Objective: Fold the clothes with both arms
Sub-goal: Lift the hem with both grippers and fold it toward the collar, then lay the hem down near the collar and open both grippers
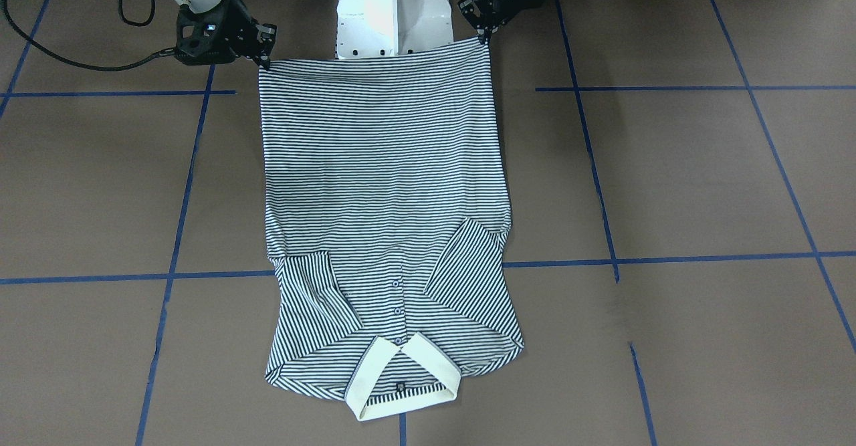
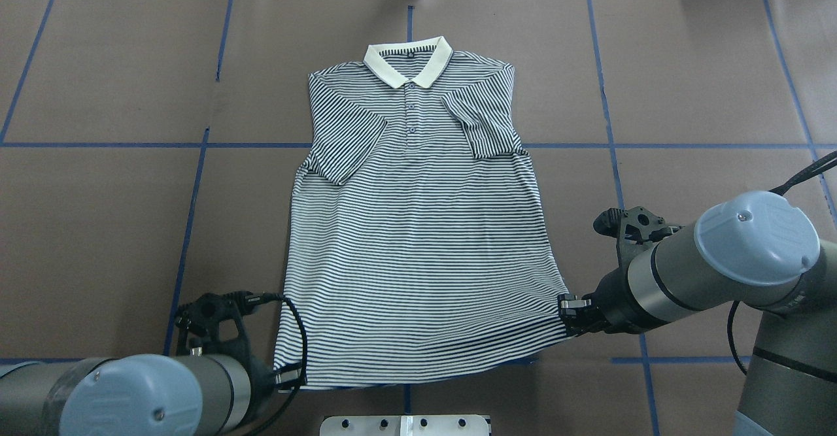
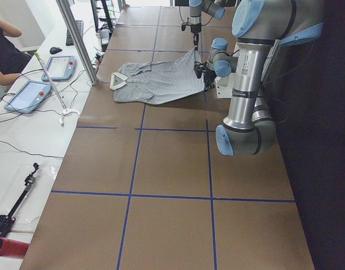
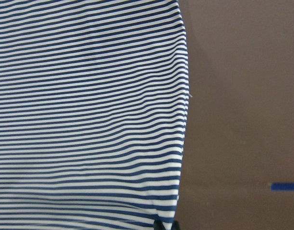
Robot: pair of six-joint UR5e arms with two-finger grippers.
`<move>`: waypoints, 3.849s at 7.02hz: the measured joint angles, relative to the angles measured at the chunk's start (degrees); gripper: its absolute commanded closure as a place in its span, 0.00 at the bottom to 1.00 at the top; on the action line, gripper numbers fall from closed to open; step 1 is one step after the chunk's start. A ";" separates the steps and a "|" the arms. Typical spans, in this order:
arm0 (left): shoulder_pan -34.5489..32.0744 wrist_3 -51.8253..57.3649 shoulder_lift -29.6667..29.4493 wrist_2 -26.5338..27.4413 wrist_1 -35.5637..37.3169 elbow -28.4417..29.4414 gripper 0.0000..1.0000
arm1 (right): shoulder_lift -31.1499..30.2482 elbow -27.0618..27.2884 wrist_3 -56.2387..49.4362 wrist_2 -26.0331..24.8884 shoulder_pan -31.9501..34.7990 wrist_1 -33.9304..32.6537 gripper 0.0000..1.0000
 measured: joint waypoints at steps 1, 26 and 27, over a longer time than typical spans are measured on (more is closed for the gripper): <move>3.29 -0.17 0.49 -0.12 0.41 -2.52 1.00 | -0.45 1.91 0.15 1.21 -2.77 -0.04 1.00; -38.85 33.24 -17.11 -10.48 -29.97 48.30 0.32 | 39.95 -61.41 -18.25 0.81 25.29 19.90 0.22; -38.85 33.11 -17.33 -10.48 -30.06 48.26 0.00 | 39.87 -61.42 -18.25 0.75 25.27 20.48 0.00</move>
